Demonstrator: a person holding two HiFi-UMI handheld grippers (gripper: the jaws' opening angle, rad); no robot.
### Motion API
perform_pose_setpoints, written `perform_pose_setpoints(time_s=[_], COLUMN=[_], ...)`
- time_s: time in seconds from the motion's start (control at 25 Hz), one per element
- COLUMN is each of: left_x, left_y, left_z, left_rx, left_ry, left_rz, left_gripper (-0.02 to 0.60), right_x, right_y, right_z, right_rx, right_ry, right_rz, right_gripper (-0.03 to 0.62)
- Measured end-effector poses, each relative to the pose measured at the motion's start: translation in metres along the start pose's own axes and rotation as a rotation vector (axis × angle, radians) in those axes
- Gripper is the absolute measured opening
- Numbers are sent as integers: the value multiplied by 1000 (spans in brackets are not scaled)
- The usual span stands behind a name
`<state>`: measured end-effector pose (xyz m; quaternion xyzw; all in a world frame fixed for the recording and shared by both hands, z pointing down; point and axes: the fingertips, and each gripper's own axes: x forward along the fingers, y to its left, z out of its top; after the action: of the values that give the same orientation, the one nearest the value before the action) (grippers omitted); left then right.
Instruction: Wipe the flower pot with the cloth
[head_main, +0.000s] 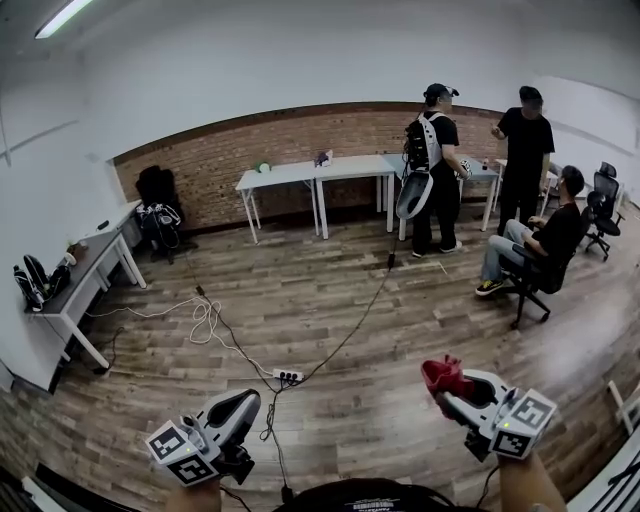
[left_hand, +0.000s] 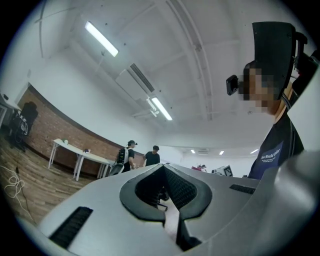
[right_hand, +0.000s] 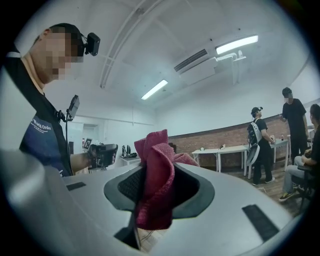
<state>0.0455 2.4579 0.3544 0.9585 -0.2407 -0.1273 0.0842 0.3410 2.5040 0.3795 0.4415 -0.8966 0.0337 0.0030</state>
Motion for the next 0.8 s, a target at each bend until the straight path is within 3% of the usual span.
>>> perform_pose_setpoints(time_s=[0.2,0.4,0.8], left_x=[25,38,61], left_y=[8,45,214], left_z=[-7,0,33], left_rx=[-6,-2,-7], left_ry=[42,44,13], left_rz=[4,21,-31], left_gripper=[2,2,2], right_x=[12,54,203], right_y=[-25,-47,-85], right_z=[-6,-9,16], right_rx=[31,50,0], right_ry=[4,17,5], right_rz=[19,43,-3], right_gripper=[123,123,123])
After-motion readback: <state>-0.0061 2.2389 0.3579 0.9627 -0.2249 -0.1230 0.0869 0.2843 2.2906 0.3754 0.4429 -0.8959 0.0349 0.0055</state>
